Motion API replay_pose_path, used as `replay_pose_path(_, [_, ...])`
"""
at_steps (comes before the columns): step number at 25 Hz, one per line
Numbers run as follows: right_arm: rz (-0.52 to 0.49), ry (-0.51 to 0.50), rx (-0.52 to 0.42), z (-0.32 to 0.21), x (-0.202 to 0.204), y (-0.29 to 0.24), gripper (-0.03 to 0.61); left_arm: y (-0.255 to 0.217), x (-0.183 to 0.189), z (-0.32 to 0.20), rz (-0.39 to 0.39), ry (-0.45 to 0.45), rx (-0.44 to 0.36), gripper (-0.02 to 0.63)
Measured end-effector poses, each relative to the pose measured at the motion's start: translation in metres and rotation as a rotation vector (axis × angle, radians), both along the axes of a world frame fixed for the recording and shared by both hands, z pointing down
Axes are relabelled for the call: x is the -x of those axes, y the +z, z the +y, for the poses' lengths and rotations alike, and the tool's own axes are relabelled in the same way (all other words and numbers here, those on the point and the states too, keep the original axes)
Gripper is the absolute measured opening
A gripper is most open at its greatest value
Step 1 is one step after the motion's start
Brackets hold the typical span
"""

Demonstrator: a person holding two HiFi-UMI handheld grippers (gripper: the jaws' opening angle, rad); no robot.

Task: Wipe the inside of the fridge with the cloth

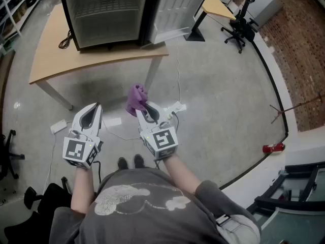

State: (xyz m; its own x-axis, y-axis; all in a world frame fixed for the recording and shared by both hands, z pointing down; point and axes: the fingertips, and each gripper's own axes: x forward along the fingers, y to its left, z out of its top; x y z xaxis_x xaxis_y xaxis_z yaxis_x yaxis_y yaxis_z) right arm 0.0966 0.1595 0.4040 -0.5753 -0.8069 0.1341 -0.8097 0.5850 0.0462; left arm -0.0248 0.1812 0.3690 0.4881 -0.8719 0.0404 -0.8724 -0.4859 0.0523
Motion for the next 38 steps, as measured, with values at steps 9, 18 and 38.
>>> replay_pose_path(9, [-0.008, -0.021, -0.021, 0.007, 0.010, -0.001, 0.038, -0.002, 0.008, 0.012, -0.002, -0.012, -0.007, 0.017])
replay_pose_path(18, [0.015, -0.045, 0.007, 0.016, 0.014, 0.001, 0.038, 0.006, 0.009, 0.015, 0.000, -0.027, 0.021, 0.017])
replay_pose_path(38, [-0.057, -0.073, 0.047, -0.019, -0.025, 0.037, 0.040, 0.014, -0.005, -0.006, -0.024, -0.134, 0.033, 0.017])
